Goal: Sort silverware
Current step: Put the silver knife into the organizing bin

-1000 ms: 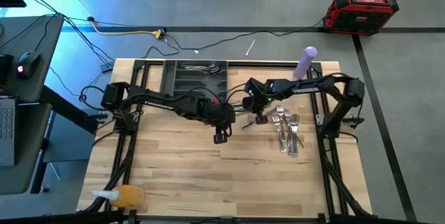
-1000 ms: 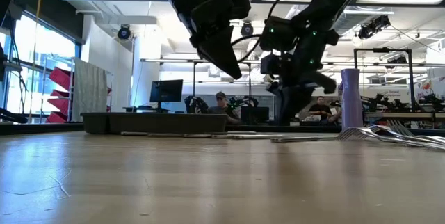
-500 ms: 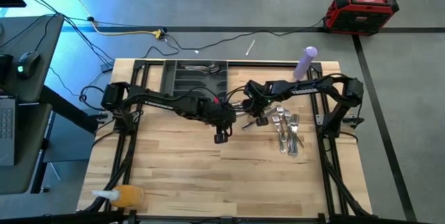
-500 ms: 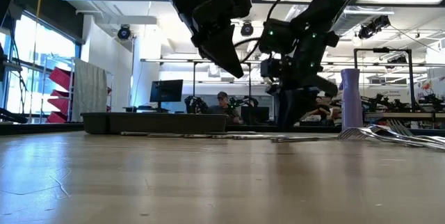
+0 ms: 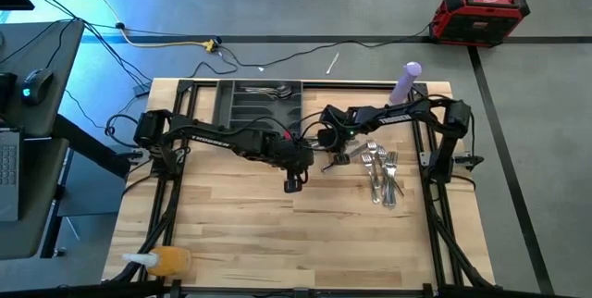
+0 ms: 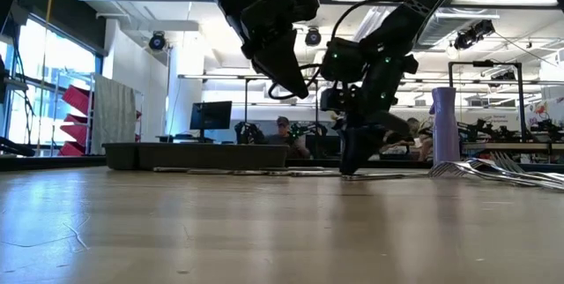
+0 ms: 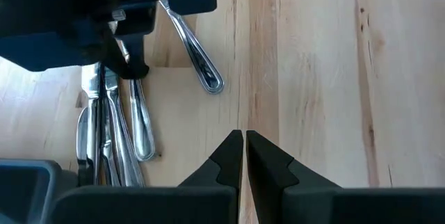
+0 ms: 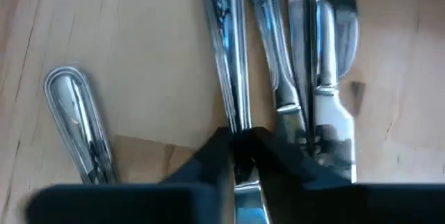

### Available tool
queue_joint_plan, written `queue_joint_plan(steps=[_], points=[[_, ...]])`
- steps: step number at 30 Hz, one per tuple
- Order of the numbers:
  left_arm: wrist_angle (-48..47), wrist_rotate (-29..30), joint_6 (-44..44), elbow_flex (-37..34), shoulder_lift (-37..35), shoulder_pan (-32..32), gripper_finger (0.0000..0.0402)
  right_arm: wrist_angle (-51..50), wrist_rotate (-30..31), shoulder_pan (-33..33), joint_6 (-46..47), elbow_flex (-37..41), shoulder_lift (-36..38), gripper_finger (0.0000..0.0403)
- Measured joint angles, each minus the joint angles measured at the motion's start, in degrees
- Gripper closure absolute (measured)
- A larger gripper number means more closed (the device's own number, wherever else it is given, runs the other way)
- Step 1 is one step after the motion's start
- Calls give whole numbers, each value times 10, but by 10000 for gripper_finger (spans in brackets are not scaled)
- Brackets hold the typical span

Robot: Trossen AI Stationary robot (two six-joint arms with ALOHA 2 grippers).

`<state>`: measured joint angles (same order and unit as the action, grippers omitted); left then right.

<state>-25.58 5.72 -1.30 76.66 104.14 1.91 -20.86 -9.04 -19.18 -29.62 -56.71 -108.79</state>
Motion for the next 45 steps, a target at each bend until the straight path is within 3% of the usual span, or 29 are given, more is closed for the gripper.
queue_joint_plan(steps=[13, 22, 28, 33, 40, 45], points=[[4, 0, -1, 0, 0, 0, 400, -10, -10, 15, 44, 8, 68, 399], [24, 1, 0, 0, 28, 0, 400, -6, -24, 32, 43, 8, 70, 400], [15, 15, -1, 0, 37, 0, 400, 12, -126, 7, 59, 10, 86, 402], [-7, 34, -6, 0, 34, 0, 400, 147, -182, -41, 107, 75, 121, 402], [-12, 34, -5, 0, 33, 0, 400, 304, -180, -68, 156, 191, 147, 401], [-12, 34, -1, 0, 33, -1, 400, 364, -185, -57, 157, 242, 147, 352]])
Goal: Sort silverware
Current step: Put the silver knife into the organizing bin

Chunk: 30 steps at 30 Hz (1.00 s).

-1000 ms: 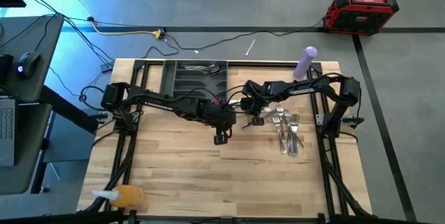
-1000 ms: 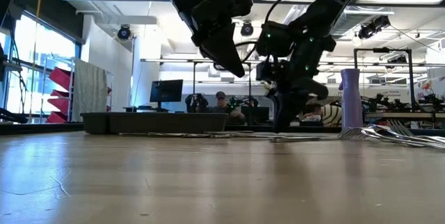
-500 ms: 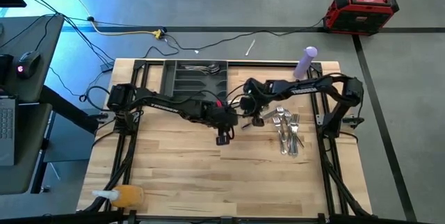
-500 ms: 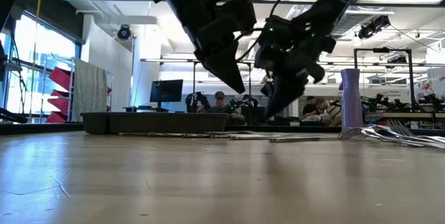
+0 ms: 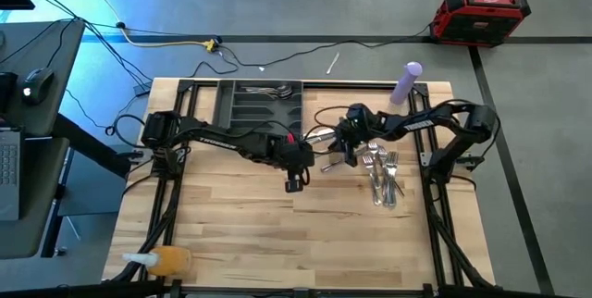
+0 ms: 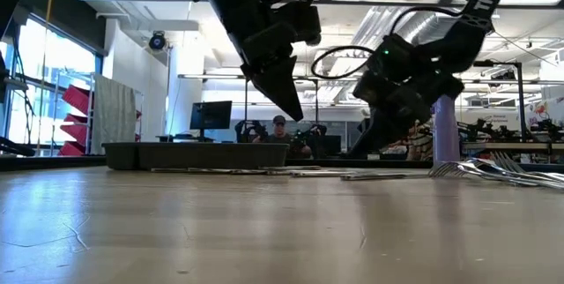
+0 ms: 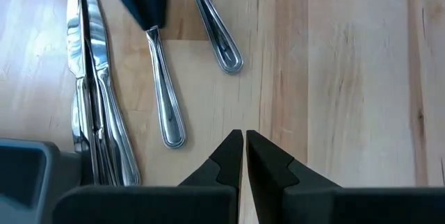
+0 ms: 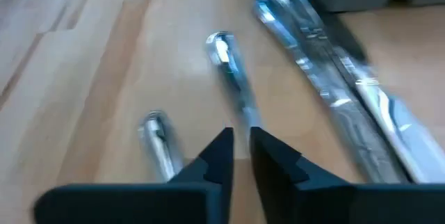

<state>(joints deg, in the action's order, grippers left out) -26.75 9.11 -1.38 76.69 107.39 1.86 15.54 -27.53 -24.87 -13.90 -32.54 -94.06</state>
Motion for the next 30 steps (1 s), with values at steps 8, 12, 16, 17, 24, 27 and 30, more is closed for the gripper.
queue_joint_plan(steps=[8, 12, 16, 17, 24, 27, 30], points=[[1, 0, 1, 0, 0, -4, 400, 95, 50, -2, 10, 48, -2, 228], [1, -2, 6, 0, 0, -4, 400, 96, 50, -2, 3, 51, -16, 214], [1, -4, 6, 0, 0, -4, 400, 133, 54, -2, 8, 51, -54, 220], [1, -4, 6, 0, 0, -4, 400, 149, 54, -2, 10, 51, -65, 223], [0, -4, 10, 0, 0, -4, 400, 211, 50, 3, 2, 48, -126, 258], [0, -5, 12, 0, 0, -4, 400, 225, 49, 9, -17, 47, -144, 274], [0, -11, 12, 0, 0, -4, 400, 236, 48, 13, -32, 47, -154, 283]])
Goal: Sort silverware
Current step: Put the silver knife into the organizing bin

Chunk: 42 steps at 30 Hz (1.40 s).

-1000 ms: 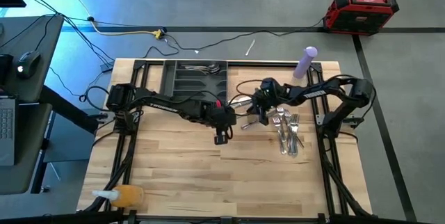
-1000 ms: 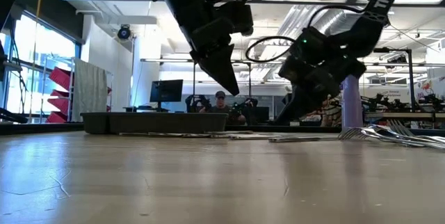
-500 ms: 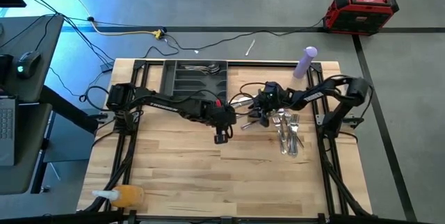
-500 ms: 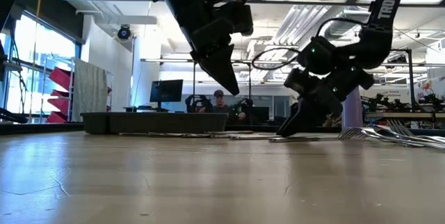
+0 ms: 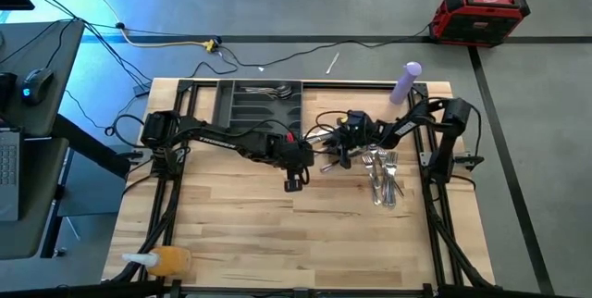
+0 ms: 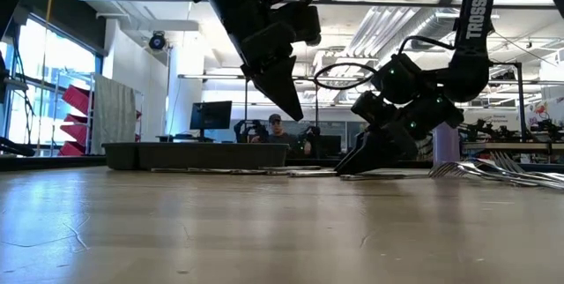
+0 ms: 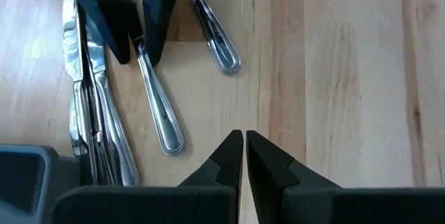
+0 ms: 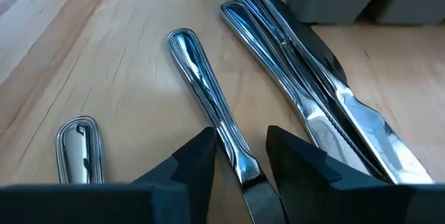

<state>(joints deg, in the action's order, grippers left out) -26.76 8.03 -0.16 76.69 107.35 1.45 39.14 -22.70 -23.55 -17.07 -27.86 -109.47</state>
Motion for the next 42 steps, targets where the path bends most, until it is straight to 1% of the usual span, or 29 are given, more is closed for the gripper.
queue_joint_plan(steps=[8, 11, 13, 17, 18, 21, 24, 27, 30, 33, 39, 41, 42], points=[[0, 0, 0, 0, 0, 0, 400, 3, 2, 3, -65, 0, -3, 286], [-1, 0, 0, 0, 0, 0, 400, 4, 2, 3, -73, 0, -6, 294], [-1, 0, 0, 0, 0, 0, 400, 12, -4, 3, -72, 1, -12, 313], [-3, 0, 0, 0, 0, 0, 400, 70, -17, 7, -70, 5, -38, 374], [-3, 0, 0, 0, 0, 0, 400, 87, -16, 10, -68, 5, -46, 382], [-4, 0, 0, 0, 0, 0, 400, 128, -9, 16, -32, 5, -64, 383], [-4, 0, -2, 0, 0, 0, 400, 130, -3, 19, 25, 4, -64, 383], [-4, 3, -2, 0, 0, 0, 400, 135, -16, 19, 82, 4, -65, 383], [-4, 6, -2, 0, 0, -1, 400, 167, -24, 19, 125, 6, -70, 384], [-4, 6, -2, 0, 0, -1, 400, 180, -27, 19, 142, 8, -67, 385], [-3, 7, -4, 0, 0, -1, 400, 169, -33, 19, 145, 8, -46, 386], [-3, 7, -8, 0, 0, -1, 400, 162, -45, 20, 145, 9, -33, 401], [-3, 7, -9, 0, 0, -1, 400, 159, -48, 21, 145, 10, -27, 399]])
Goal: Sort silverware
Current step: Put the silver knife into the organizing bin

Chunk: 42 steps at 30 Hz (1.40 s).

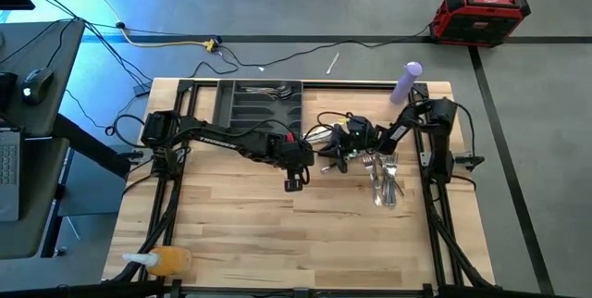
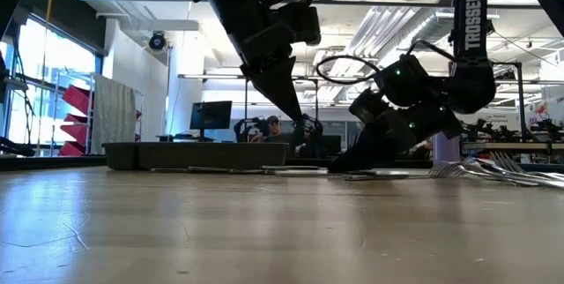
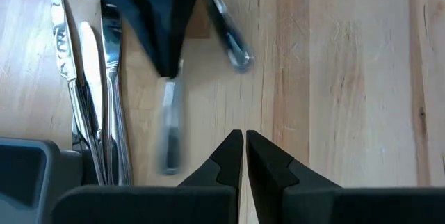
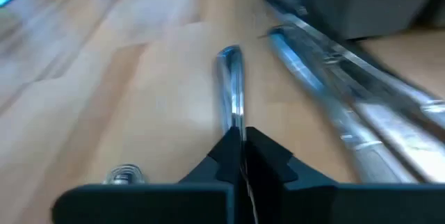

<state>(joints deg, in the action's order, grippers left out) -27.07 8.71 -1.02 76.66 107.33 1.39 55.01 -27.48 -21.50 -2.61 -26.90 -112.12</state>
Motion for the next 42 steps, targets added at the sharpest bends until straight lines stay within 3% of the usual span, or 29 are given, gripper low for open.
queue_joint_plan(steps=[16, 19, 23, 27, 30, 35, 42], points=[[0, 0, -4, 0, 0, 1, 400, -78, 4, -1, -48, -3, 104, 399], [0, -5, -7, 0, 0, 1, 400, -128, 4, -1, -96, -3, 110, 371], [1, -5, -9, 0, 0, 1, 400, -169, 5, -2, -135, -3, 103, 302], [4, -6, -9, 0, 0, 1, 400, -167, 4, -4, -162, -3, 75, 238], [4, -7, -10, 0, 0, 1, 400, -147, -2, -10, -170, -4, 53, 215], [4, -7, -14, 0, 0, 2, 400, -106, -11, -15, -172, -5, 13, 225], [4, -7, -14, 0, 0, 2, 400, -49, -16, -15, -165, -7, -37, 293]])
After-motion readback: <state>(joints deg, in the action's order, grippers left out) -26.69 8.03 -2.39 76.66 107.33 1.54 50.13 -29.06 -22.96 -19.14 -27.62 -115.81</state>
